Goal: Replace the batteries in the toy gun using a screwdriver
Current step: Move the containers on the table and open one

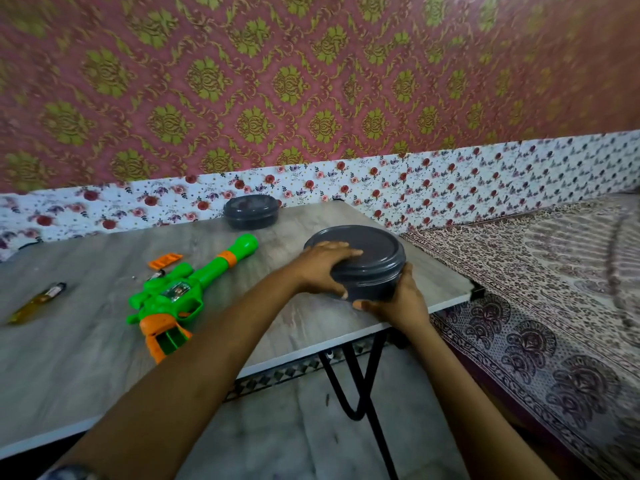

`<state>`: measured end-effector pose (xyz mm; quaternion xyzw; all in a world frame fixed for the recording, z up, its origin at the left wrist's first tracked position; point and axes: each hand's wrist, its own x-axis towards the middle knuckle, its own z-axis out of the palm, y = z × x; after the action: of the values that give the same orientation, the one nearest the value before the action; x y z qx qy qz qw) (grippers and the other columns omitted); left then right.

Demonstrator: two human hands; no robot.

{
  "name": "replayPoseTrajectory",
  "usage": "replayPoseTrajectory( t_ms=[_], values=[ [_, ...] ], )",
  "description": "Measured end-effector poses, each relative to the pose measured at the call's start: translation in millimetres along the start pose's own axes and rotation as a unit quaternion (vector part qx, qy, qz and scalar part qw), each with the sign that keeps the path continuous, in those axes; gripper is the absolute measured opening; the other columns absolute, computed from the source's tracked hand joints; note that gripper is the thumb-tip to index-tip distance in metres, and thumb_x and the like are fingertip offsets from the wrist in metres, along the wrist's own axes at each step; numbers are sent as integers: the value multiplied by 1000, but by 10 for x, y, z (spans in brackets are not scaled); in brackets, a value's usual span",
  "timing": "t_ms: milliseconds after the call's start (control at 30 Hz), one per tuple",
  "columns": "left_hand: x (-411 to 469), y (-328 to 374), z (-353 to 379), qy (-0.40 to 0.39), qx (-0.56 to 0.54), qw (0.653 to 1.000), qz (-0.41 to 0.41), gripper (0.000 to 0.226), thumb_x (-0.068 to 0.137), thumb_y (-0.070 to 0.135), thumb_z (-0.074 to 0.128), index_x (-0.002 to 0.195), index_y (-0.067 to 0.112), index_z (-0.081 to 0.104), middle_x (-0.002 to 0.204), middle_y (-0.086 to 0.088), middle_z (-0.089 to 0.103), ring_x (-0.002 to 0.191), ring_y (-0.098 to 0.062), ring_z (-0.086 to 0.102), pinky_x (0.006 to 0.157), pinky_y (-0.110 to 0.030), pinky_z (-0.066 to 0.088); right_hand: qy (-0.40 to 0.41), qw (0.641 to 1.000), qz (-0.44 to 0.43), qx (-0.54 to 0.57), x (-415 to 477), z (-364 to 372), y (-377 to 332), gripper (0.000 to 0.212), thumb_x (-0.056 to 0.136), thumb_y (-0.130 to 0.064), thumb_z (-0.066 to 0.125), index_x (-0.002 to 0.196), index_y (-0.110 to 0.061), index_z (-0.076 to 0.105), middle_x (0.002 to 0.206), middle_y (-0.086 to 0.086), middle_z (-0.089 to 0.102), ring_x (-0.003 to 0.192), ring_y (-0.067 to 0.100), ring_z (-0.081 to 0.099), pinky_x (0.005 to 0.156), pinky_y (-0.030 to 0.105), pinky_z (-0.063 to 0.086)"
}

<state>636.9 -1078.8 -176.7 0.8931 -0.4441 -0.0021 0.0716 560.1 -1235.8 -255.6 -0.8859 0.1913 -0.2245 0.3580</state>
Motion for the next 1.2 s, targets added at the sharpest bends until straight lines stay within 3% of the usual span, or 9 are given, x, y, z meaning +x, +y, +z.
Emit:
replayPoseTrajectory(
  t_ms=[100,167,233,467,800,900,1000,1100,1200],
  values=[
    [19,-105,-13,-14,38,999,2,84,76,37,74,147,28,30,154,-1,31,142,-18,27,113,-31,26,2,999,13,-42,-40,45,-55,133,49,-59,81,146,-9,5,153,13,23,139,26,28,114,42,25],
    [74,-75,-31,19,84,996,4,75,75,42,73,141,29,38,144,2,45,129,-20,43,99,-32,38,7,997,24,-78,-57,97,-75,139,52,-66,75,147,-8,-7,158,10,5,144,21,14,117,40,9],
    [133,3,-58,52,138,989,11,67,74,52,70,131,29,46,130,3,57,115,-21,53,82,-30,39,27,995,29,-91,-78,132,-84,140,52,-71,71,146,-8,-11,158,9,1,145,19,10,117,39,4],
    [283,182,-235,34,207,976,49,53,68,54,72,107,21,57,103,2,64,83,-15,49,67,-27,33,25,994,48,-92,-42,165,-80,135,56,-69,70,147,-9,-10,158,7,-1,146,17,7,117,39,-1],
    [346,165,-400,27,176,981,71,42,70,45,73,98,14,67,93,-3,68,84,-21,60,64,-31,41,10,995,55,-87,-47,165,-92,135,58,-69,70,147,-7,-10,158,7,0,146,17,7,117,41,1],
    [321,120,-520,82,119,988,55,32,75,38,71,98,15,70,89,-1,66,84,-20,60,64,-29,39,11,994,61,-89,-64,149,-98,135,58,-70,69,147,-6,-9,158,8,3,145,18,9,117,41,1],
    [305,-35,-689,220,12,975,-20,31,81,37,68,104,16,69,92,-2,66,85,-18,58,68,-25,36,11,994,62,-86,-65,143,-103,137,57,-70,69,147,-4,-9,157,10,7,145,19,11,117,40,2],
    [367,-282,-771,321,-140,932,-94,29,79,35,72,96,12,70,90,-5,70,83,-23,62,72,-33,48,-26,996,65,-57,-19,77,-92,134,60,-72,65,146,-3,-10,157,15,-1,145,26,4,117,43,3],
    [458,-524,-731,382,-342,845,-154,16,75,28,75,82,15,71,84,-7,69,82,-22,64,83,-41,54,-42,995,67,64,105,-43,-73,126,63,-70,59,147,-6,-9,156,17,-6,145,31,0,118,48,8]
  ],
)
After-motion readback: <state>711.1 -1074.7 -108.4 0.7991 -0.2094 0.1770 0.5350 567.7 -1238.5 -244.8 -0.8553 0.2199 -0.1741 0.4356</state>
